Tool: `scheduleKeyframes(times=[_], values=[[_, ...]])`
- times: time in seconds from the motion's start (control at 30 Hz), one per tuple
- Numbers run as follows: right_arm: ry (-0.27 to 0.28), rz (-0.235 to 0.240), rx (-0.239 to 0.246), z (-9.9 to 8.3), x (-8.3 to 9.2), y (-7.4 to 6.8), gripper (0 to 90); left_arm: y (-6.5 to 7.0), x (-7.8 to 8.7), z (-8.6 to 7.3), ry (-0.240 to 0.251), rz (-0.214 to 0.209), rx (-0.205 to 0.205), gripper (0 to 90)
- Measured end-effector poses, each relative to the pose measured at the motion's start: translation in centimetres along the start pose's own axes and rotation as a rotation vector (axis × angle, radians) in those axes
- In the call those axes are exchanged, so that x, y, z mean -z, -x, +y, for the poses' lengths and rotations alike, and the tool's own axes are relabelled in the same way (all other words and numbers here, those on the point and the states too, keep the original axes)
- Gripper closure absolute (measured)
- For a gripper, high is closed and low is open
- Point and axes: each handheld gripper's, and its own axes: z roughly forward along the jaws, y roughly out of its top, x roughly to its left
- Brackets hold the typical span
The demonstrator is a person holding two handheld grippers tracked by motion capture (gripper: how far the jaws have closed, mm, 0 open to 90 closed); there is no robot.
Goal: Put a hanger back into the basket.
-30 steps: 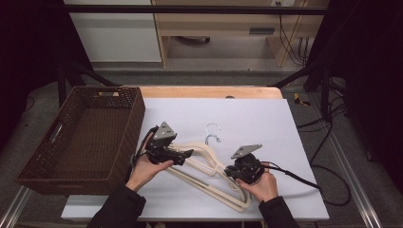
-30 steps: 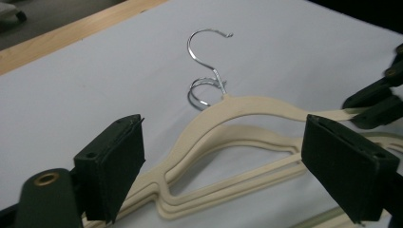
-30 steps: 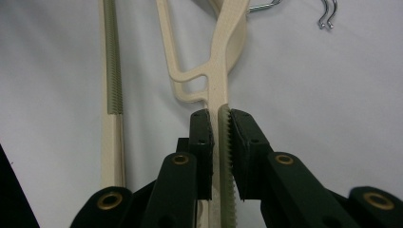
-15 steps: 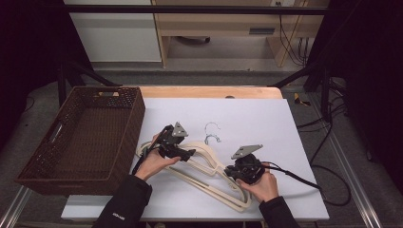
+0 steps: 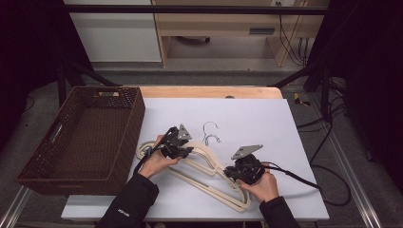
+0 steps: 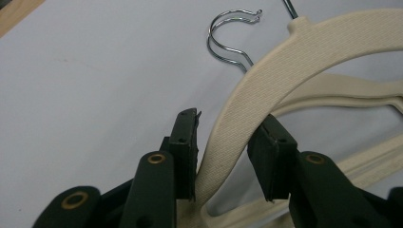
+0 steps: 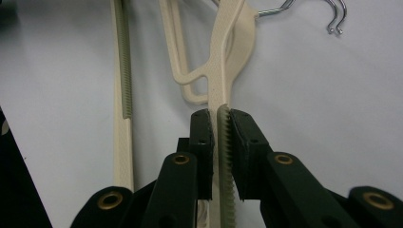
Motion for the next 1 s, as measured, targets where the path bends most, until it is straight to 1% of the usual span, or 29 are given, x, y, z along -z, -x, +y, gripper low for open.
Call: scheduleKeyframes(times=[0.03,0.07,0.1,0.13,0.17,0.2,0.23,0.33,0.37,0.4,0.43,0.47,0.53,0.6,0.63,0.67,0.7,0.73,0.8,0.87,0.9,0.97,1.0], values=[[-0.009,0.002,-0.001,0.0,0.0,0.0,79.8,0.1,0.1,0.0,-0.001,0.004,-0.009,64.4],[0.0,0.013,0.013,0.0,0.0,0.1,79.5,0.2,0.3,0.0,-0.007,0.007,-0.019,65.1],[0.001,0.004,-0.001,0.0,0.1,0.0,79.3,0.4,0.6,0.0,-0.009,0.011,-0.029,65.7],[-0.003,0.009,0.012,0.0,0.3,0.1,78.2,0.6,0.8,0.0,-0.01,0.018,-0.045,66.5],[0.0,0.013,0.007,0.0,0.4,0.0,76.6,0.8,1.1,0.0,-0.01,0.019,-0.059,67.3],[0.007,0.025,0.002,0.0,0.5,0.0,74.8,1.0,1.4,0.0,-0.005,0.028,-0.073,68.0],[0.009,0.022,0.006,0.0,0.7,0.0,73.7,1.3,1.7,0.0,0.003,0.036,-0.085,68.8],[0.021,0.033,0.011,-0.1,1.3,0.0,69.2,2.1,2.9,-0.1,0.008,0.049,-0.126,71.2],[0.035,0.047,0.011,-0.1,1.5,0.0,67.7,2.3,3.1,-0.1,0.01,0.052,-0.132,71.8],[0.041,0.049,0.007,-0.1,1.6,0.0,66.0,2.5,3.4,-0.2,0.018,0.06,-0.143,72.4],[0.048,0.057,0.017,-0.1,1.8,0.1,65.0,2.7,3.7,-0.3,0.021,0.06,-0.15,72.9],[0.057,0.062,0.015,0.0,1.9,0.1,64.1,2.9,3.9,-0.4,0.032,0.06,-0.152,73.3],[0.067,0.07,0.009,0.0,2.2,0.1,61.7,3.3,4.5,-0.6,0.038,0.067,-0.164,74.0],[0.083,0.086,0.023,0.0,2.4,0.2,59.5,3.5,5.0,-0.8,0.043,0.069,-0.178,74.5],[0.099,0.097,0.016,0.1,2.4,0.1,58.0,3.6,5.2,-0.9,0.047,0.072,-0.18,74.6],[0.113,0.112,0.021,0.1,2.5,0.2,56.0,3.7,5.4,-0.9,0.05,0.073,-0.184,74.7],[0.126,0.118,0.012,0.2,2.6,0.2,54.4,3.9,5.5,-0.9,0.054,0.075,-0.186,74.8],[0.142,0.13,0.015,0.3,2.7,0.3,52.6,4.1,5.6,-1.0,0.057,0.076,-0.188,75.0],[0.164,0.133,0.012,0.6,2.8,0.4,48.4,4.3,5.8,-1.1,0.061,0.075,-0.193,75.3],[0.18,0.114,0.035,1.1,2.8,0.3,45.0,4.4,6.0,-1.1,0.059,0.075,-0.2,75.5],[0.191,0.113,0.046,1.4,2.8,0.2,43.6,4.5,6.0,-1.2,0.063,0.076,-0.198,75.5],[0.222,0.135,0.055,2.1,2.6,-0.1,42.9,4.6,6.2,-1.3,0.068,0.077,-0.199,75.5],[0.224,0.141,0.058,2.4,2.5,-0.1,42.8,4.7,6.3,-1.3,0.064,0.081,-0.202,75.6]])
